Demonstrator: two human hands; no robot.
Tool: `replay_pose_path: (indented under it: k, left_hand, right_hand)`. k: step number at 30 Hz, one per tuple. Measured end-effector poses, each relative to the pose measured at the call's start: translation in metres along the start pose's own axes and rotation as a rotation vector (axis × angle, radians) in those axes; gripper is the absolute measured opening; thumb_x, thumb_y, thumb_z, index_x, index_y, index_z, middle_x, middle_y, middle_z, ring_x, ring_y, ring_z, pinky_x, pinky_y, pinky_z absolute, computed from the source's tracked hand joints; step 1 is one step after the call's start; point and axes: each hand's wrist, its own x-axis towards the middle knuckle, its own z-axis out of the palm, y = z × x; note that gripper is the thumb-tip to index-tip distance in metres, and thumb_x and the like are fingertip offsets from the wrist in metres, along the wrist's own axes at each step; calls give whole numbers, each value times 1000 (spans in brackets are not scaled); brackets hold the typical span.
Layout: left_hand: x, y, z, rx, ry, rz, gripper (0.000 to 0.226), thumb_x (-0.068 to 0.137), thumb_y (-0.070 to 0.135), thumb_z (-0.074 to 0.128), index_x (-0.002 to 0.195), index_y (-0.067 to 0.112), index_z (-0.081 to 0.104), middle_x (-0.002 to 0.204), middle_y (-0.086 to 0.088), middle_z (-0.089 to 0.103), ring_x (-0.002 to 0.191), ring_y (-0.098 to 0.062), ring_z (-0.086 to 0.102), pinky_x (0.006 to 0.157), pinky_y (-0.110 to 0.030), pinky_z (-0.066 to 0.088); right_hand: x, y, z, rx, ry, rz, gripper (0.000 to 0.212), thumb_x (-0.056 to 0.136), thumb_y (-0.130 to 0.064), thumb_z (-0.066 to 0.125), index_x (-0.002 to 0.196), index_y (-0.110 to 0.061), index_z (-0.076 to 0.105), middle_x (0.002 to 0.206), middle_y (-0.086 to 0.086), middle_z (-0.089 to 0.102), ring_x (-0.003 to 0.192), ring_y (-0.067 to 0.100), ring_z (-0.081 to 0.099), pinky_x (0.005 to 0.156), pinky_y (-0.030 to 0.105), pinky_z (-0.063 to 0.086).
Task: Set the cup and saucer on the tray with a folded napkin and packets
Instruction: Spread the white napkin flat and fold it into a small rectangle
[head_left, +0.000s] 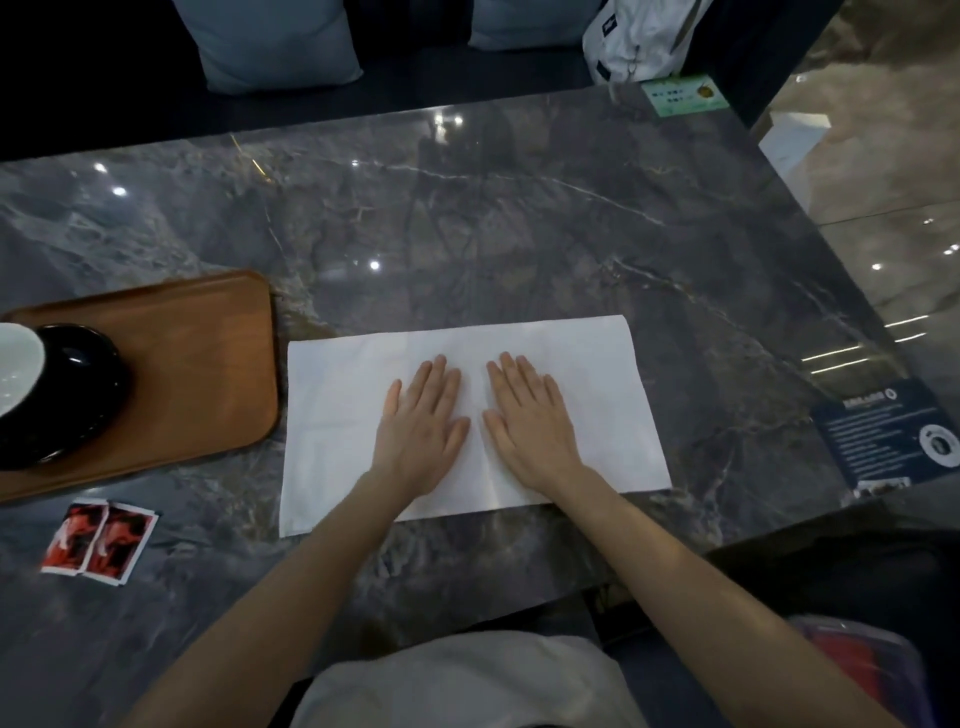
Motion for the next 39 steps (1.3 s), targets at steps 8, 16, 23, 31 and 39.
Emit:
replay_pose_path:
  k: [8,16,23,31,39]
  left_hand:
    - [34,-12,4,-76,11,-10,71,84,54,-4,145,19,-2,154,1,-9,138,-14,-16,114,-41,-6]
    - [48,-21,2,-62,-2,6,63,82,50,-9,139,25,-14,152,7,-15,137,-9,-20,112,-35,-12]
    - [28,-72,-2,-123,96,-181,62,88,50,6,146,26,7,155,1,-2,142,-15,-9,115,-40,-3]
    - [7,-82,-4,-136,119,-378,75,84,47,7,144,2,14,153,-22,10,143,-31,6,116,-44,4]
    - [-21,9,12,-157,109,-10,65,93,43,-6,142,5,14,152,-9,16,139,-25,10,115,-39,1]
  right_hand:
    - [42,0,8,-43,-29,-18,69,85,-47,-4,148,-19,-1,159,1,-3,145,14,-7,113,35,-13]
    - [58,8,13,-53,5,-18,65,87,-46,2,148,-21,3,159,2,3,145,14,-4,114,37,-10]
    - [48,60,5,-112,47,270,71,85,-58,0,147,-24,-9,159,4,-7,145,21,-10,116,43,-8]
    - [38,77,-5,-77,150,428,82,82,-54,-3,147,-6,3,158,11,5,146,21,0,118,45,-4]
    - [0,-17,16,29,101,27,62,95,-42,8,144,-9,26,152,8,29,142,20,20,112,36,-2]
